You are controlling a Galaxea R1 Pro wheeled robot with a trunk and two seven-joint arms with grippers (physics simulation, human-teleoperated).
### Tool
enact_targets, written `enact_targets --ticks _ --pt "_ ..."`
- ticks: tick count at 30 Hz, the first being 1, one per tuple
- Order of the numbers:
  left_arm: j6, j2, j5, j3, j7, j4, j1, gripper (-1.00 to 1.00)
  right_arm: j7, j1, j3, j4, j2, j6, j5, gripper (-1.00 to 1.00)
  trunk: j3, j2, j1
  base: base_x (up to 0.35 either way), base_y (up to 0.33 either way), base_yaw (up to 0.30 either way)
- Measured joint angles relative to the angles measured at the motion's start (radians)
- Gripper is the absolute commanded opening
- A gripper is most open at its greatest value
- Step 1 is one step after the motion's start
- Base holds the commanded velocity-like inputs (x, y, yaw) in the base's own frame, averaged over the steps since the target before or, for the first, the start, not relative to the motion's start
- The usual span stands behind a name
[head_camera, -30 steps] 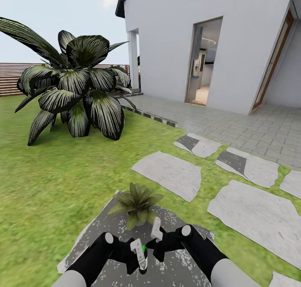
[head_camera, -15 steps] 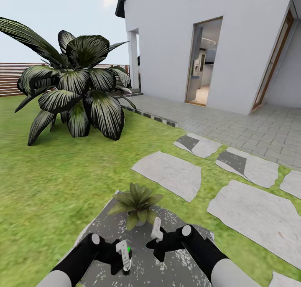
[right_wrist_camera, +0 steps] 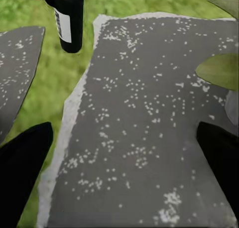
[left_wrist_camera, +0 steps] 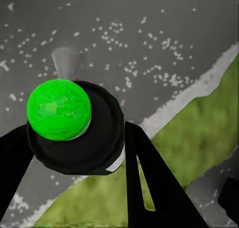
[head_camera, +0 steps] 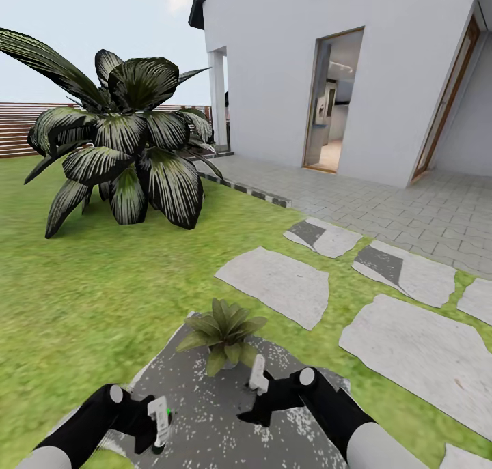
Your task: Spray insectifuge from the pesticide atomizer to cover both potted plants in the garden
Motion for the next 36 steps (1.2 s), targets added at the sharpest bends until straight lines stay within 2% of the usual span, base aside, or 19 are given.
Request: enact_targets --ticks 3,5,7,10,12,14,16,18,20,22,24,25,26,27,28,29,30,34,36 --pt "0.001 0.033 0.005 0.002 0.000 0.000 -0.001 -1.00 -0.004 0.000 -0.002 0.001 -0.002 -0.001 -0.001 1.00 0.000 0.000 0.000 0.000 0.000 0.000" --pt "0.002 0.045 0.006 0.005 0.000 0.000 0.001 -1.00 -0.010 0.000 -0.003 0.005 -0.004 -0.001 0.000 1.00 0.000 0.000 0.000 0.000 0.000 0.000" --pt "0.008 0.050 0.006 0.007 0.006 0.001 0.003 -1.00 -0.057 0.001 -0.014 0.008 -0.011 -0.003 -0.001 1.00 0.000 0.000 0.000 0.000 0.000 0.000" --pt "0.012 0.051 0.008 0.018 0.011 0.008 0.003 -1.00 -0.196 0.003 -0.069 0.035 -0.035 -0.006 -0.005 1.00 0.000 0.000 0.000 0.000 0.000 0.000" --pt "0.013 0.046 0.009 0.062 0.012 0.023 0.002 -1.00 -0.288 0.004 -0.119 0.095 -0.043 -0.021 -0.008 1.00 0.000 0.000 0.000 0.000 0.000 0.000" --pt "0.014 0.043 0.011 0.128 0.014 0.034 0.002 -1.00 -0.361 0.005 -0.168 0.172 -0.047 -0.071 -0.010 1.00 0.000 0.000 0.000 0.000 0.000 0.000" --pt "0.015 0.041 0.015 0.206 0.016 0.041 0.002 -1.00 -0.439 0.006 -0.231 0.266 -0.057 -0.180 -0.011 1.00 0.000 0.000 0.000 0.000 0.000 0.000" --pt "0.015 0.039 0.016 0.250 0.016 0.042 0.002 -1.00 -0.495 0.006 -0.269 0.322 -0.066 -0.244 -0.012 1.00 0.000 0.000 0.000 0.000 0.000 0.000" --pt "0.016 0.038 0.016 0.299 0.015 0.043 0.002 -1.00 -0.602 0.006 -0.323 0.391 -0.084 -0.335 -0.002 1.00 0.000 0.000 0.000 0.000 0.000 0.000" --pt "0.023 0.035 0.018 0.325 0.015 0.043 0.002 -1.00 -0.751 0.025 -0.349 0.437 -0.097 -0.429 -0.006 1.00 0.000 0.000 0.000 0.000 0.000 0.000" --pt "0.046 0.031 0.020 0.328 0.016 0.042 0.002 -1.00 -0.816 0.041 -0.352 0.443 -0.099 -0.448 -0.021 1.00 0.000 0.000 0.000 0.000 0.000 0.000" --pt "0.073 0.029 0.022 0.329 0.016 0.040 0.001 -1.00 -0.856 0.052 -0.354 0.445 -0.100 -0.455 -0.042 1.00 0.000 0.000 0.000 0.000 0.000 0.000" --pt "0.128 0.026 0.025 0.329 0.017 0.035 0.001 -1.00 -0.929 0.075 -0.356 0.447 -0.101 -0.464 -0.102 1.00 0.000 0.000 0.000 0.000 0.000 0.000" --pt "0.236 0.018 0.026 0.323 0.020 0.030 -0.005 -1.00 -0.991 0.106 -0.358 0.448 -0.102 -0.474 -0.192 1.00 0.000 0.000 0.000 0.000 0.000 0.000" --pt "0.257 0.017 0.026 0.322 0.020 0.030 -0.008 -1.00 -1.002 0.112 -0.356 0.448 -0.103 -0.475 -0.214 1.00 0.000 0.000 0.000 0.000 0.000 0.000" --pt "0.275 0.016 0.026 0.321 0.020 0.030 -0.009 -1.00 -1.008 0.115 -0.357 0.448 -0.107 -0.476 -0.229 1.00 0.000 0.000 0.000 0.000 0.000 0.000" --pt "0.323 0.015 0.023 0.319 0.019 0.029 -0.011 -1.00 -1.013 0.119 -0.358 0.449 -0.122 -0.477 -0.246 1.00 0.000 0.000 0.000 0.000 0.000 0.000" --pt "0.467 0.009 0.022 0.313 0.019 0.022 -0.022 -1.00 -1.016 0.122 -0.356 0.451 -0.136 -0.477 -0.257 1.00 0.000 0.000 0.000 0.000 0.000 0.000" --pt "0.505 0.009 0.021 0.312 0.020 0.021 -0.042 -1.00 -1.016 0.122 -0.356 0.451 -0.139 -0.477 -0.258 1.00 0.000 0.000 0.000 0.000 0.000 0.000"
